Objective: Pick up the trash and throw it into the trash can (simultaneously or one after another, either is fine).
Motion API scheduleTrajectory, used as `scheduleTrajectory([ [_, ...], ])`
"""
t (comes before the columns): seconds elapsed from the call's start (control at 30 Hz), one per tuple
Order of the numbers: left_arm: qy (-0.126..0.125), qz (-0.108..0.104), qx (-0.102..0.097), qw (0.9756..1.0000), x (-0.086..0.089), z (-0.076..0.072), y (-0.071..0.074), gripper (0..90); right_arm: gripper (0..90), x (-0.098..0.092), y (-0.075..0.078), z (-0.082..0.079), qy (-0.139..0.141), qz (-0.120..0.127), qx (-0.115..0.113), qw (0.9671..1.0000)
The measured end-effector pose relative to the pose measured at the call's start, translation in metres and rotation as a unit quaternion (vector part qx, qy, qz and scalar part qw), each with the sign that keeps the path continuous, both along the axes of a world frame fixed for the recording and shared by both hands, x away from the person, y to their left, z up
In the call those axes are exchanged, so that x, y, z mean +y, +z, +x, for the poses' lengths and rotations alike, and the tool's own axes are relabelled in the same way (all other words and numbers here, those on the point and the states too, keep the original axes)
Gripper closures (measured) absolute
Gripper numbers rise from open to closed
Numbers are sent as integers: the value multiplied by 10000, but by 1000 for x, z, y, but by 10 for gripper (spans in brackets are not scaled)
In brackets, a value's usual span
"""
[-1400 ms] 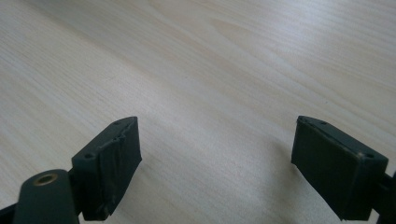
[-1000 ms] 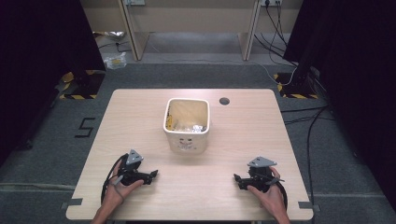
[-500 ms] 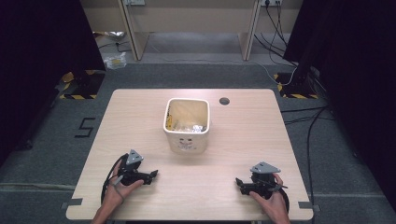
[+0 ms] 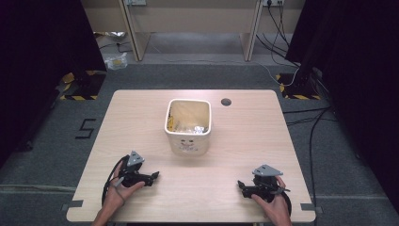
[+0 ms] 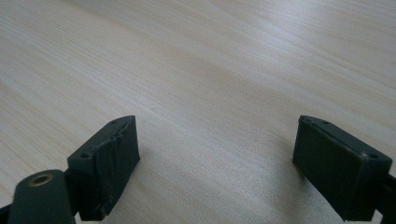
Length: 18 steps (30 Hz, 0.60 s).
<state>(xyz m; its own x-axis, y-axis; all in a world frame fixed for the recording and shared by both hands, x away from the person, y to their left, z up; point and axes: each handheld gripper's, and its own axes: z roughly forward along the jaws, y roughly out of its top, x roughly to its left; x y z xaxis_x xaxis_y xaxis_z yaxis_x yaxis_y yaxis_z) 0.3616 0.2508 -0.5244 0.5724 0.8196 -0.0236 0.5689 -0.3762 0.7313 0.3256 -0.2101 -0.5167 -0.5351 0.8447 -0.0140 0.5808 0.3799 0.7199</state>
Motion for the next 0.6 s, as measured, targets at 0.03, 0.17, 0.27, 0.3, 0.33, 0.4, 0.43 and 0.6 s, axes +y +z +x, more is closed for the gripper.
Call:
scheduleTrajectory([
  [0.03,1,-1,0,10000,0,0,0,49,146,0,0,0,-1,1,1,10000],
  [0.17,2,-2,-1,10000,0,0,0,49,145,0,0,0,-18,-3,-1,10000],
  [0.27,1,-3,0,10000,0,0,0,49,145,0,0,0,-21,-3,-1,10000],
  [0.3,1,-1,-1,10000,0,0,0,49,145,0,0,0,-23,0,0,10000],
  [0.33,-4,4,2,10000,0,0,0,49,145,0,0,0,-25,0,-1,10000],
  [0.4,1,-2,-1,10000,0,0,0,49,145,0,0,0,-24,-2,-2,10000],
  [0.43,-5,4,2,10000,0,0,0,49,145,0,0,0,-25,-1,0,10000],
  [0.6,0,3,-4,10000,0,0,0,49,143,0,0,0,-29,-2,0,10000],
])
